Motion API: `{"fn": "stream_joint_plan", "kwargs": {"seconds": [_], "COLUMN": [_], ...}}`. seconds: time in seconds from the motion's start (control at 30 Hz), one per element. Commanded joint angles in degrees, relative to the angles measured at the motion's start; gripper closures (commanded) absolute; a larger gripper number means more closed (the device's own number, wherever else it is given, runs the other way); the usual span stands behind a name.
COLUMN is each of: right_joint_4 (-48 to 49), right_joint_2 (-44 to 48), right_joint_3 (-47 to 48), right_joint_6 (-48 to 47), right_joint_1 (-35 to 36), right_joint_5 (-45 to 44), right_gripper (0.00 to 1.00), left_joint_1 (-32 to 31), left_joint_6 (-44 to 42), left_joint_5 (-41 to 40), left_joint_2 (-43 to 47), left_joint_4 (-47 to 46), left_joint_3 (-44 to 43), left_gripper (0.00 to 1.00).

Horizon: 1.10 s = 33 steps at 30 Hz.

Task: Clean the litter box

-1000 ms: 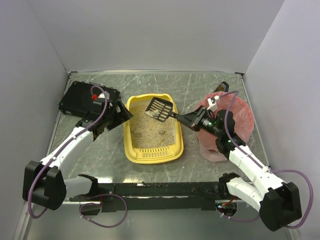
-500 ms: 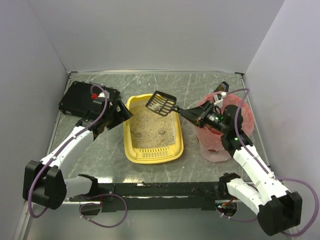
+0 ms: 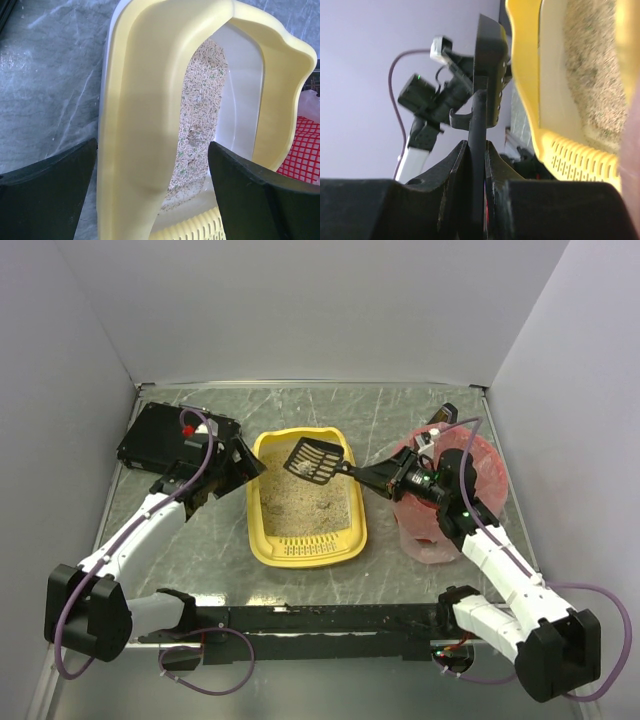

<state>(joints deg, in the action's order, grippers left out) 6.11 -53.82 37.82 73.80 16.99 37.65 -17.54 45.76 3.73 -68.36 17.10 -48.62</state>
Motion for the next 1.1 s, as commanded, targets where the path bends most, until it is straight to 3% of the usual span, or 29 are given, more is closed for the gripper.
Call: {"fn": "stream_joint_plan", "kwargs": {"seconds": [0.0, 0.03, 0.07, 0.2, 0.3, 0.4, 0.5, 0.63, 0.7, 0.77, 0.8, 0.83, 0.9, 1.07], "right_joint_4": [3.46, 5.12, 6.79, -4.26, -0.23, 0.91, 6.94, 3.14, 5.56, 12.41, 12.70, 4.78, -0.99, -4.23], "right_joint_2": [0.81, 1.69, 0.92, -1.46, -0.23, -0.76, 2.84, -6.28, -4.38, -1.04, -1.46, -2.85, -4.97, 1.79], "right_joint_3": [-1.95, -2.57, -0.49, 5.86, 4.28, 2.27, -1.87, 7.69, 4.13, -2.46, -1.53, 5.26, 9.89, 6.64], "right_joint_6": [-0.32, 0.46, -0.05, -7.61, -6.57, -5.69, -1.57, -5.51, -1.85, 1.42, -1.35, -3.99, -9.26, -6.03], "right_joint_1": [-0.47, -0.47, -0.38, 0.67, 0.14, -0.55, 0.05, 1.29, 1.02, 1.02, 0.68, 0.32, 1.37, -1.26], "right_joint_5": [4.30, -0.68, -0.04, 1.73, 0.23, 5.14, 0.79, 0.56, 5.66, 1.31, -1.50, -2.48, 1.79, -2.84], "right_gripper": [1.00, 1.00, 1.00, 1.00, 1.00, 1.00, 1.00, 1.00, 1.00, 1.00, 1.00, 1.00, 1.00, 1.00], "left_joint_1": [0.05, 0.14, 0.14, 0.14, 0.14, 0.14, 0.14, 0.14, 0.14, 0.14, 0.05, 0.14, 0.14, 0.23], "left_joint_6": [-0.67, -0.32, -0.23, -0.23, 0.12, -0.40, -0.93, -0.05, 0.12, 0.56, 0.73, 0.48, -0.92, 0.29], "left_joint_5": [-0.90, -1.61, -1.53, 0.05, 0.23, -0.29, -1.44, -1.01, -1.35, -1.36, -1.09, -0.22, 0.40, -1.10], "left_joint_2": [0.33, 0.24, 0.07, -0.98, -1.34, -1.08, -0.20, 0.15, 0.77, 0.33, -0.02, -0.37, -1.34, -2.30], "left_joint_4": [0.38, 0.39, 0.13, -0.40, -1.11, 0.20, -0.22, -0.58, -1.10, -2.25, -2.34, -1.64, -0.06, -1.20], "left_joint_3": [-2.44, -2.36, -2.62, -2.97, -2.80, -3.15, -2.45, -1.83, -1.22, -0.69, -0.86, -1.82, -2.88, -2.70], "left_gripper": [0.03, 0.03, 0.03, 0.03, 0.03, 0.03, 0.03, 0.03, 0.03, 0.03, 0.03, 0.03, 0.03, 0.03]}}
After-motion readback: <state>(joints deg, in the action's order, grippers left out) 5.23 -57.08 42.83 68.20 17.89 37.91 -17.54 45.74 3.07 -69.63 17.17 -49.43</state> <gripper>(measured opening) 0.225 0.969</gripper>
